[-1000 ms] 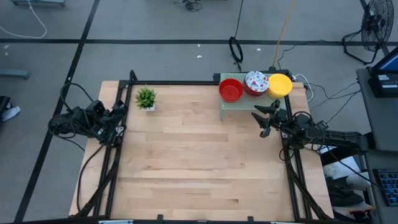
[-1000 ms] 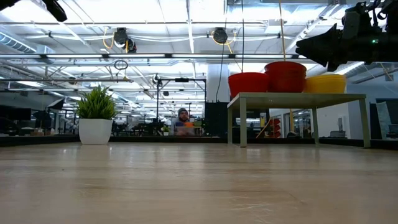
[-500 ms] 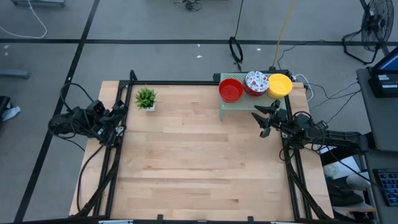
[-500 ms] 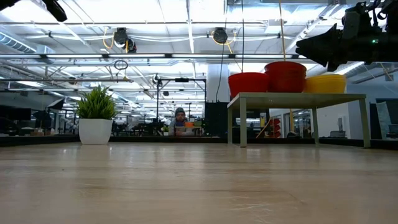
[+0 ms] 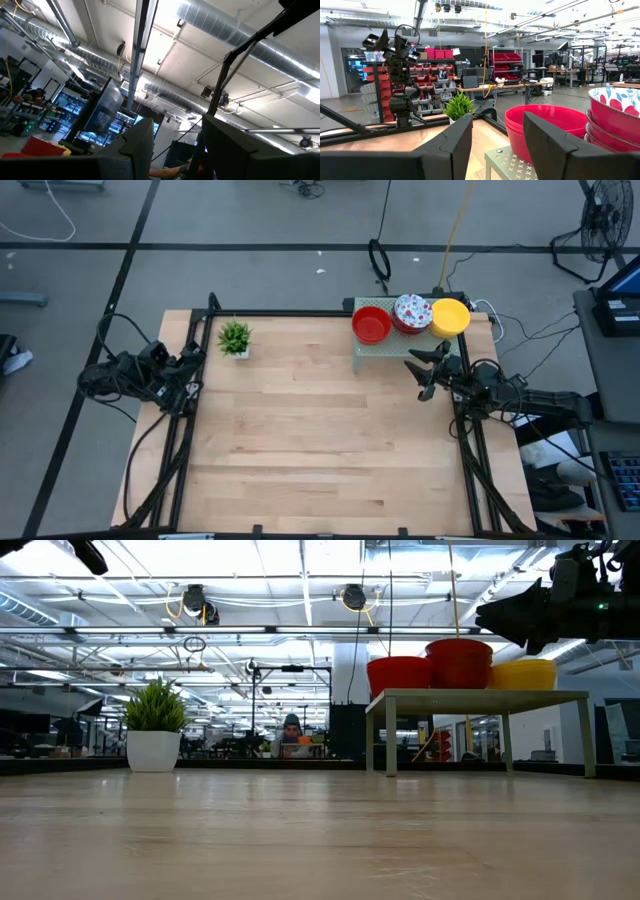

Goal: Pick & Place Mini bowls
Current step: Return to Home Position

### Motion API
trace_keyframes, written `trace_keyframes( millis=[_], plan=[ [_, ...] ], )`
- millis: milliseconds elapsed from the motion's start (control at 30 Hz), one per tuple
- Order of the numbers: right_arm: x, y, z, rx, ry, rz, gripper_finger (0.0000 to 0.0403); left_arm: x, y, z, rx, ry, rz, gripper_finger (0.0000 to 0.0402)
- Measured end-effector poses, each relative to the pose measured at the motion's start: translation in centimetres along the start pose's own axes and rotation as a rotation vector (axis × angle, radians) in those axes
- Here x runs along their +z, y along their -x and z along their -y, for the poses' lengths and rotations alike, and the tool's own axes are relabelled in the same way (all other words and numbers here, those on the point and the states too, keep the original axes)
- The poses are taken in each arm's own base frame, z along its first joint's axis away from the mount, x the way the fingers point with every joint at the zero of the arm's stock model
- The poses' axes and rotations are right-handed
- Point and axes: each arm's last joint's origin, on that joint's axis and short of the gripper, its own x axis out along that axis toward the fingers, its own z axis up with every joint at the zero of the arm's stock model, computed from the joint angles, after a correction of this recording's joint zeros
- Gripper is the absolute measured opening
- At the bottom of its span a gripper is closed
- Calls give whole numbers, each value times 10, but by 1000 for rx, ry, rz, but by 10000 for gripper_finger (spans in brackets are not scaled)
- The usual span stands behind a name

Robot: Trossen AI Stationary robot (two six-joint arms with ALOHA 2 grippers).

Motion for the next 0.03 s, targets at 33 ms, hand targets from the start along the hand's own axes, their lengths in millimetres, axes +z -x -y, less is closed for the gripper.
trace_keyframes(
  millis=[33],
  plan=[
    [0, 0, 0, 0, 0, 0, 162, 0, 0, 0, 0, 0, 0, 173]
  ],
)
